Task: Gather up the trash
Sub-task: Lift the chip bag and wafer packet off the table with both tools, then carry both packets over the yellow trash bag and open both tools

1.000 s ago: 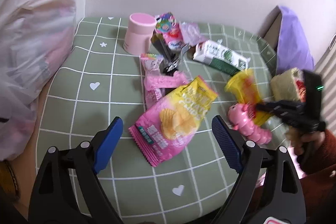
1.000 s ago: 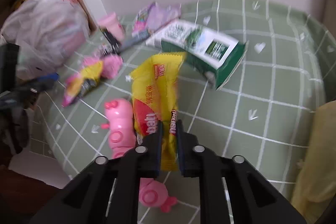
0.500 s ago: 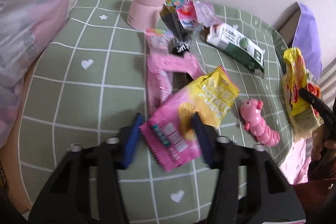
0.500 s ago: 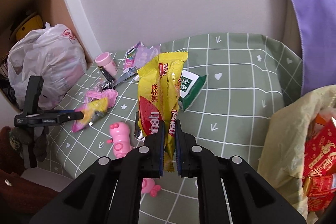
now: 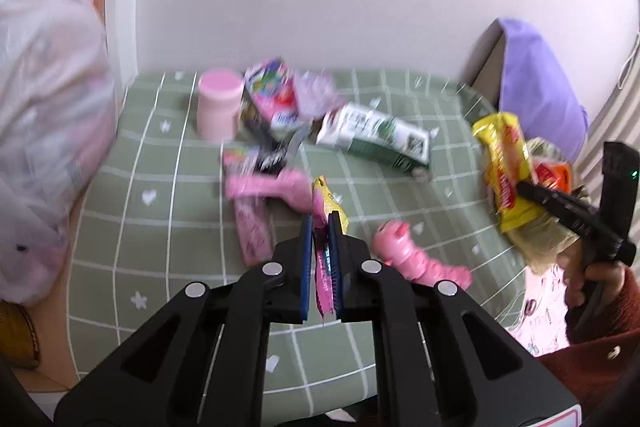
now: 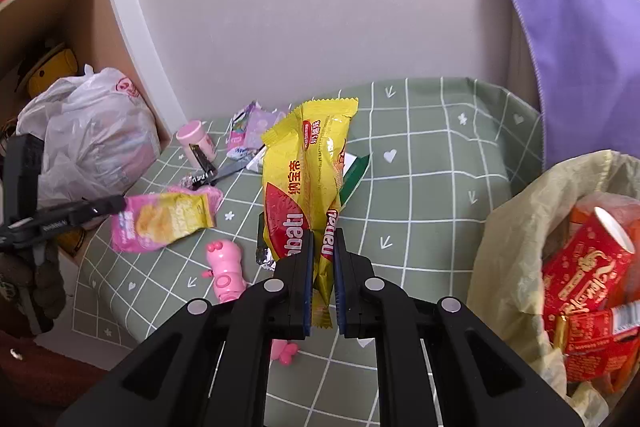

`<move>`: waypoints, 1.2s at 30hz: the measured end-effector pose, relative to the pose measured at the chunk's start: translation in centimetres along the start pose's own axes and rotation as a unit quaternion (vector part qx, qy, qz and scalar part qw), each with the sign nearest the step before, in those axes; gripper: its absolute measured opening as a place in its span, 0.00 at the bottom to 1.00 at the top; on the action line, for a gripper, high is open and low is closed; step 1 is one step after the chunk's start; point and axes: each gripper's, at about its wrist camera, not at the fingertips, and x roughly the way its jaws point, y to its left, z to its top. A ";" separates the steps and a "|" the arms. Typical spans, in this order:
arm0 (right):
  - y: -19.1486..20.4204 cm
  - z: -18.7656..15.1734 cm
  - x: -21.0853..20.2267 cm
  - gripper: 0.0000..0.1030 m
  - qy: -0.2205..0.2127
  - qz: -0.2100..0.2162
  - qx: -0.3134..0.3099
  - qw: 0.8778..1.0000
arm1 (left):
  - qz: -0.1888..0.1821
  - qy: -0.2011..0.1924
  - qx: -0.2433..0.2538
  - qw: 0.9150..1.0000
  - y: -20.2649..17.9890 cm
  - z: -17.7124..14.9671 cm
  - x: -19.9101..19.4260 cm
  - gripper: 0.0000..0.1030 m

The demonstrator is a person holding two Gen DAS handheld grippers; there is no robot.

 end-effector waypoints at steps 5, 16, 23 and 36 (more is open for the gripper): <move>0.3 0.0 -1.2 0.10 -0.018 -0.006 0.004 1.000 | -0.014 -0.033 0.016 0.999 -1.5 1.2 -1.5 0.07; -1.5 2.5 -9.2 0.10 -0.105 -0.097 -0.013 0.990 | -0.149 -0.114 0.108 0.976 -11.9 8.2 -3.5 0.07; -7.6 1.6 -16.8 0.10 -0.139 -0.220 0.021 0.965 | -0.265 -0.100 0.167 0.944 -22.0 10.6 -1.1 0.07; -16.0 -2.0 -16.0 0.10 -0.035 -0.282 0.025 0.959 | -0.259 0.079 0.264 0.926 -36.7 4.1 14.1 0.07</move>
